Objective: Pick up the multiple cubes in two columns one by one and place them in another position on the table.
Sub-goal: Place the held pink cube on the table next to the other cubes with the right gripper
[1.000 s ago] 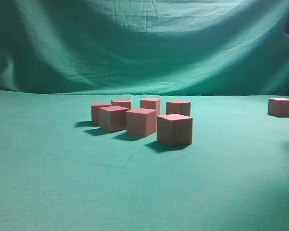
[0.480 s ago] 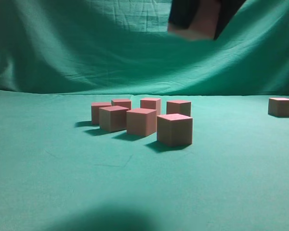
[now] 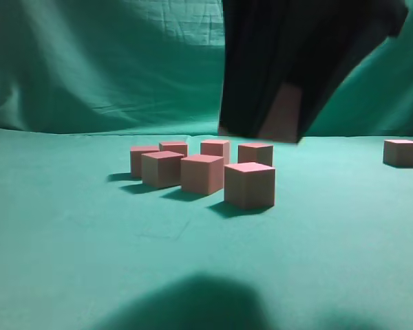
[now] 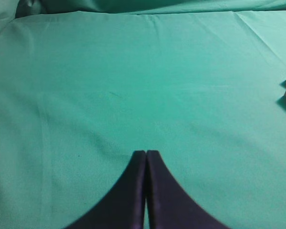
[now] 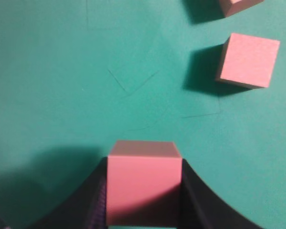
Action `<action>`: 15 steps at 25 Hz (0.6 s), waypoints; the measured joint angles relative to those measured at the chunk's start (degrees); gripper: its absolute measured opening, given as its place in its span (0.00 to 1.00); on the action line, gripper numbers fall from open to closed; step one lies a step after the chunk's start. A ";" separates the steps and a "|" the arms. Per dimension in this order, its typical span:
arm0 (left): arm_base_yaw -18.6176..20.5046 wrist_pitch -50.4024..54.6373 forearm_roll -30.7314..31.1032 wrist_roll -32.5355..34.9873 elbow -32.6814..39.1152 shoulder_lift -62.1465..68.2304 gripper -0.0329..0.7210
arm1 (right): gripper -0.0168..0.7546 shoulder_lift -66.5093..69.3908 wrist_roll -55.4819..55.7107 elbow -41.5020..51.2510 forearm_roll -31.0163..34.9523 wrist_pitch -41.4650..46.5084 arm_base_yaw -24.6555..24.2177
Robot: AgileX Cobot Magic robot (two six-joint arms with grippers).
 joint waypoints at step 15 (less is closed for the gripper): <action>0.00 0.00 0.00 0.00 0.00 0.00 0.04 | 0.36 9.93 3.05 0.03 -12.94 -10.34 0.40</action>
